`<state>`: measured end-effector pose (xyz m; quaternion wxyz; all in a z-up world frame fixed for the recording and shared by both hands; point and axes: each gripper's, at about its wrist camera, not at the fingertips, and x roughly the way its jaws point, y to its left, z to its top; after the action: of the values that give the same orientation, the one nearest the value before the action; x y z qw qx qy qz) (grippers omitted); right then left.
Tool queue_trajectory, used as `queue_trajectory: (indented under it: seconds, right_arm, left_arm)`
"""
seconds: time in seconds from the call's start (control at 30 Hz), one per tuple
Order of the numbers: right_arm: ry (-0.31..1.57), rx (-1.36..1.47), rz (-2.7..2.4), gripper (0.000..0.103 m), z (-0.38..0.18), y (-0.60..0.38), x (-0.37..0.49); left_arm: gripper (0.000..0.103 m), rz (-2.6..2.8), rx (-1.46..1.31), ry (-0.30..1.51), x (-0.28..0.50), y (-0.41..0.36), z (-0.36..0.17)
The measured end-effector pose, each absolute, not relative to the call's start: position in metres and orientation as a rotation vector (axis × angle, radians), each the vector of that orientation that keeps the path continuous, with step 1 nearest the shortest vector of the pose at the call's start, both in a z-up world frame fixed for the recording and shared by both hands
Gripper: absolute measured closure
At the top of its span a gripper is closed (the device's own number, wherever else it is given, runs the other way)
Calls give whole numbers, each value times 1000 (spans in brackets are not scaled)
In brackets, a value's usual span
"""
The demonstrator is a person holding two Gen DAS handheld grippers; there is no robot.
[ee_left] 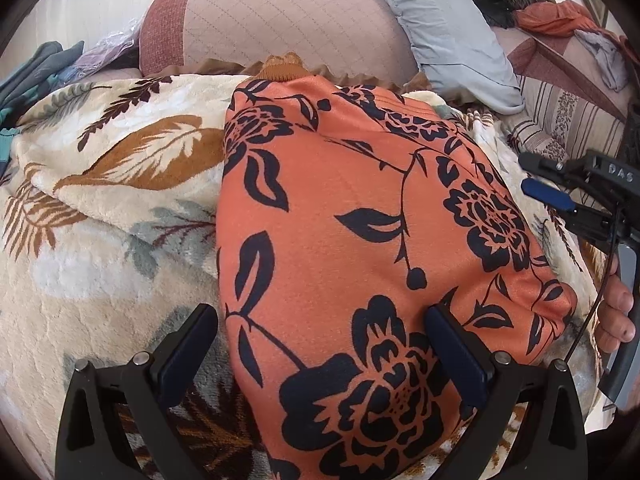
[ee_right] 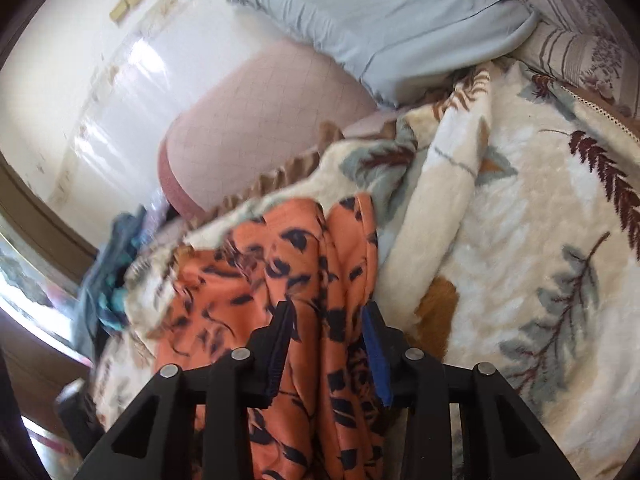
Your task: Fold small clothes
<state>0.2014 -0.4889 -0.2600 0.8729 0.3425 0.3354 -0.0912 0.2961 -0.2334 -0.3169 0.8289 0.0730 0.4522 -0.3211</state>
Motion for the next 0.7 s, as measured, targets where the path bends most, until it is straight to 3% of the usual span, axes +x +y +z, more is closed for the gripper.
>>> queue_trajectory:
  seconds: [0.03, 0.07, 0.27, 0.33, 0.4, 0.7]
  right_arm:
    - [688, 729, -166, 52, -260, -489, 202]
    - [696, 726, -147, 50, -259, -487, 206]
    - [823, 708, -99, 51, -287, -470, 241]
    - [816, 664, -112, 62, -283, -467, 240]
    - [813, 634, -125, 82, -278, -466, 238]
    - [766, 429, -208, 95, -255, -437, 232]
  left_arm:
    - [0, -680, 157, 957, 296, -234, -317]
    - [0, -678, 161, 953, 295, -234, -317]
    - [0, -675, 169, 944, 293, -235, -316]
    - [0, -674, 169, 943, 293, -235, -316]
    - [0, -674, 175, 938, 293, -235, -315]
    - [0, -596, 203, 857, 290, -227, -298]
